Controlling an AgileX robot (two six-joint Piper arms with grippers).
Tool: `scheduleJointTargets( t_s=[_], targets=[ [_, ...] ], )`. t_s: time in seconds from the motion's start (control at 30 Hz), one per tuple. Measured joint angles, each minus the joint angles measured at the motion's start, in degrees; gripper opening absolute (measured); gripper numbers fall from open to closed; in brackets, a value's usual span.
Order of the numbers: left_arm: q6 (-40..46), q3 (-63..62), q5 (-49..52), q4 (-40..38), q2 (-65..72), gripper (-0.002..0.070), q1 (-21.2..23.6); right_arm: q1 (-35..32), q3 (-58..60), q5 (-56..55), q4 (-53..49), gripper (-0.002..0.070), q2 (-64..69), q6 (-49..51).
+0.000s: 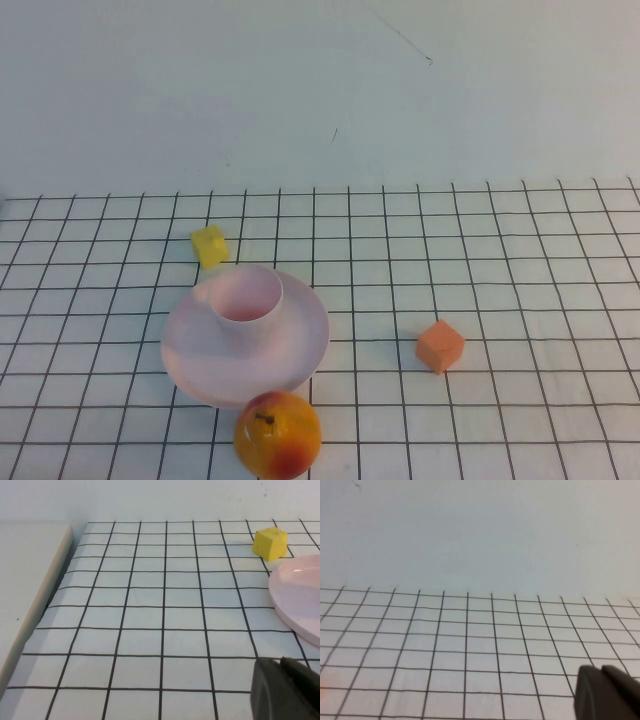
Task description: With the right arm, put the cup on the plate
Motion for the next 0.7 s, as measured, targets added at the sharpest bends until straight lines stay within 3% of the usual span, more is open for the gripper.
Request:
scheduleJointTargets(
  t_s=[0.13, 0.43, 0.7],
  targets=[
    [0.00, 0.00, 0.00, 0.00, 0.00, -0.0003, 0.00, -0.32, 10.29, -7.93, -1.02, -0.0002, -4.19, 0.00],
    [0.00, 0.00, 0.00, 0.00, 0.00, -0.0003, 0.00, -3.07, 11.50, 3.49, -4.21, -0.0002, -7.03, -2.57],
    [0.00, 0.00, 0.00, 0.00, 0.00, -0.0003, 0.00, -3.07, 11.50, 3.93, -4.35, -0.0002, -7.03, -2.75]
  ],
)
